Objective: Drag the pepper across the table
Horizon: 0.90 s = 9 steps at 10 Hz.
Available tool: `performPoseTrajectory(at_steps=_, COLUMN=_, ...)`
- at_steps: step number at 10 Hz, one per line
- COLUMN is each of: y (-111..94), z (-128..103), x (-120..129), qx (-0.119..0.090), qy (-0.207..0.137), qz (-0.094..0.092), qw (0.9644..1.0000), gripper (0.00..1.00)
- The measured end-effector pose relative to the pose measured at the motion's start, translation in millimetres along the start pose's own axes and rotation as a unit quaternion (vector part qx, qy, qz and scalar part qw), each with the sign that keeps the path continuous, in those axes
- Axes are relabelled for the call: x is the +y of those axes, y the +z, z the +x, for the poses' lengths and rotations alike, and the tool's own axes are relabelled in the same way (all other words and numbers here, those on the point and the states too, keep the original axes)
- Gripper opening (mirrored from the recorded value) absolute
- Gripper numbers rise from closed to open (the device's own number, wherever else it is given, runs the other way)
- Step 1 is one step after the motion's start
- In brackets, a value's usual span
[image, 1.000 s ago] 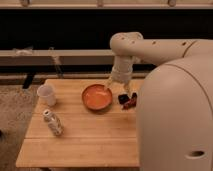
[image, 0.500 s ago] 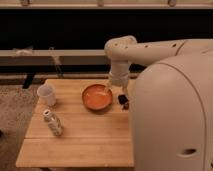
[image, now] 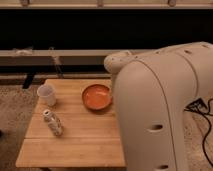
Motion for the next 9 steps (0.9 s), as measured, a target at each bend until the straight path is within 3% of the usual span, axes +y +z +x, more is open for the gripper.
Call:
performPoseTrajectory(at_steps=2, y=22, z=-16, x=-10, qx=0.016, qy=0.033, qz=0.004, qw=0.9993, gripper=0.8)
performPoseTrajectory(at_steps=5, y=64, z=-31, x=-12, qx=0.043, qy=0.054, qz=0.006, qw=0.9976, gripper=0.8)
performPoseTrajectory(at_steps=9, y=93, z=-42, x=-7, qx=0.089, qy=0.049, qz=-0.019, qw=0.9947, gripper=0.8)
